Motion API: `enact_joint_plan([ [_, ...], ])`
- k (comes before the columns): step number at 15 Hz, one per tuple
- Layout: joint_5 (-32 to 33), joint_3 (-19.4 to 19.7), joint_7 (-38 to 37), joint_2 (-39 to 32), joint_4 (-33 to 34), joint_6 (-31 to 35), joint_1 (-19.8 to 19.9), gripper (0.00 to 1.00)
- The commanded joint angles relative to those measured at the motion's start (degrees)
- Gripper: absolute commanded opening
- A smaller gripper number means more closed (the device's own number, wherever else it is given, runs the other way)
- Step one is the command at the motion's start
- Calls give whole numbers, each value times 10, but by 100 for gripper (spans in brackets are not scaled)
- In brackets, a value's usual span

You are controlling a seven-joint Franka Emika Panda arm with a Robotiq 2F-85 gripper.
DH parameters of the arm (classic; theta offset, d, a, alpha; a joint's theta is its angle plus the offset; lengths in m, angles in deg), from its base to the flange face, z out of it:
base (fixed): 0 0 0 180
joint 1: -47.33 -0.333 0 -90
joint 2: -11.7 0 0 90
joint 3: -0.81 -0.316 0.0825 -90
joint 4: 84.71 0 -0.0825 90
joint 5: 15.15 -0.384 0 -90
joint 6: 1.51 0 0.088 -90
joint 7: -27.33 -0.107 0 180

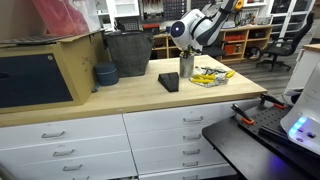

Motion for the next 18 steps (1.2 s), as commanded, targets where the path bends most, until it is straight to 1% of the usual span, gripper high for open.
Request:
enact_joint_plan([
  [1, -22, -9, 6, 9, -13, 20, 7, 62],
  [3, -55, -10, 28, 30, -22, 49, 17, 75],
  [4, -82, -10, 53, 43, -26, 77, 27, 85],
  [6, -148, -6, 125, 72, -33, 140, 47, 100],
  [8, -233, 1, 211, 87, -35, 200, 68, 100],
  [10, -335, -22, 311, 95, -41, 241, 113, 100],
  [12, -440, -74, 398, 93, -51, 266, 172, 100],
  [13, -493, -108, 441, 87, -51, 270, 203, 100],
  [16, -653, -242, 562, 64, -39, 243, 313, 100],
  [17, -706, -288, 602, 51, -24, 223, 351, 100],
  [18, -760, -327, 642, 41, -9, 200, 384, 100],
])
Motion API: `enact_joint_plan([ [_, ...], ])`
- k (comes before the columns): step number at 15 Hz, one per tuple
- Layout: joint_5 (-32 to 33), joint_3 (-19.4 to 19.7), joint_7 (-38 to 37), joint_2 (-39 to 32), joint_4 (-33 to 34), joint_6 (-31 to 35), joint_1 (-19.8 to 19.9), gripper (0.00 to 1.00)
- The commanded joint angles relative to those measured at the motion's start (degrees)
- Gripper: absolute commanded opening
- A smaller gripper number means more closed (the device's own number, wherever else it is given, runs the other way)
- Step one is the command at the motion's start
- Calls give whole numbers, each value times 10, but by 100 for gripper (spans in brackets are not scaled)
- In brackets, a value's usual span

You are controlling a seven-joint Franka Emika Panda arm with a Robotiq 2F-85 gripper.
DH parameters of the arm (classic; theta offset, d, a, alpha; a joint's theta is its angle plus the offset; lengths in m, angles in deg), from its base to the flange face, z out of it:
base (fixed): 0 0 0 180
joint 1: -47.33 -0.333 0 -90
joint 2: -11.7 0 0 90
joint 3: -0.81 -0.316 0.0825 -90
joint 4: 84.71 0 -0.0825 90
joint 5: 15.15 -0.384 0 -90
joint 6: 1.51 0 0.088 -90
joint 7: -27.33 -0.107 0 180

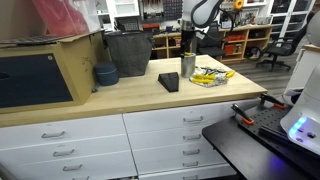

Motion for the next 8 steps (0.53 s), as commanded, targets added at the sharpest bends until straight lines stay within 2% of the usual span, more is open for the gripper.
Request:
enact_joint_plan([
  [1, -165, -109, 129, -20, 45, -76, 98, 100],
  [3, -233, -122, 174, -12, 77, -140, 124, 100],
  [4, -292, -27, 212, 11, 95, -173, 42, 100],
  [5, -300, 0, 212, 16, 113, -206, 29, 100],
  [8, -304, 117, 220, 7, 160, -266, -55, 100],
])
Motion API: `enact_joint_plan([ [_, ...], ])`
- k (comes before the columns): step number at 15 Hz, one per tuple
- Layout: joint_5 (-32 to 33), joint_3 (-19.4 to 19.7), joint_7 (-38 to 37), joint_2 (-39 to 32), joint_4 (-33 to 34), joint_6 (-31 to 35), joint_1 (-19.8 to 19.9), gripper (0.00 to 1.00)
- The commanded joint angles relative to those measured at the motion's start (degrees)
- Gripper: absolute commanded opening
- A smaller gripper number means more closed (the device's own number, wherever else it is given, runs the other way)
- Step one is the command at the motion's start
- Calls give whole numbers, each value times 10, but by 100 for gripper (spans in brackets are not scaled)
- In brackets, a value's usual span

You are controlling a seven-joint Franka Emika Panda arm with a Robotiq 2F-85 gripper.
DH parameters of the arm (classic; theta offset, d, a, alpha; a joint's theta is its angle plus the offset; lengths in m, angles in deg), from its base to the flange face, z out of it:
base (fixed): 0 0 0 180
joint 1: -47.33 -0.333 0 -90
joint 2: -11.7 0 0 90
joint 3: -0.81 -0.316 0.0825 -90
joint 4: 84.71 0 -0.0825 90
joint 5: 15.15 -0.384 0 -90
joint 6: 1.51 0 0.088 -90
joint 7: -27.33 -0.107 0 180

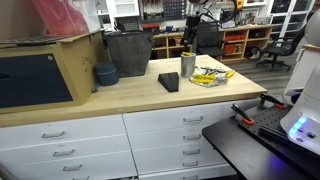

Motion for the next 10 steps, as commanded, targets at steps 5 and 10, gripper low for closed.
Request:
enact_joint_plan([
  [5, -5, 174, 14, -28, 61, -56, -153, 100],
  [10, 1, 204, 6, -62, 79, -48, -185, 100],
])
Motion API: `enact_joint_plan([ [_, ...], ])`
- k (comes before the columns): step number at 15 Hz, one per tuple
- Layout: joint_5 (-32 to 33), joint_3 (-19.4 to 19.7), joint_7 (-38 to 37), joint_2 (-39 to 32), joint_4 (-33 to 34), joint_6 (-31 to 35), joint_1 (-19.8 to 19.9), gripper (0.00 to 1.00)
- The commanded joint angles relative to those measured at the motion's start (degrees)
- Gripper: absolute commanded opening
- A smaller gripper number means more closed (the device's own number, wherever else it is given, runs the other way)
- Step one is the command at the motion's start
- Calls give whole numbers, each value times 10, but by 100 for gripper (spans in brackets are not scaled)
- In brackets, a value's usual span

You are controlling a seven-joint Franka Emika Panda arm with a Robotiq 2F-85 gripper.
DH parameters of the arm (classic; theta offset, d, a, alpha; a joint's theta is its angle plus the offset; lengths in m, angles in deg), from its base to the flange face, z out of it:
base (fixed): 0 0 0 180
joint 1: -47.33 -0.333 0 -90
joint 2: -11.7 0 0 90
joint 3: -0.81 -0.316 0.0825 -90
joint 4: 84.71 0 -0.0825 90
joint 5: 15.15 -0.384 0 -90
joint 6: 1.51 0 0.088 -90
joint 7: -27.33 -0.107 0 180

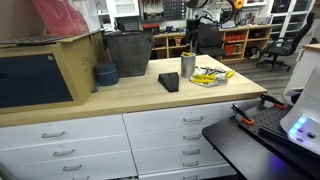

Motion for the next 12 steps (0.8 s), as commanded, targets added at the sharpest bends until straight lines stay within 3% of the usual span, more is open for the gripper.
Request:
enact_joint_plan([
  [1, 1, 23, 2, -29, 32, -4, -19, 100],
  [11, -5, 23, 3, -71, 62, 4, -24, 100],
  [12, -4, 22, 2, -71, 62, 7, -26, 87],
])
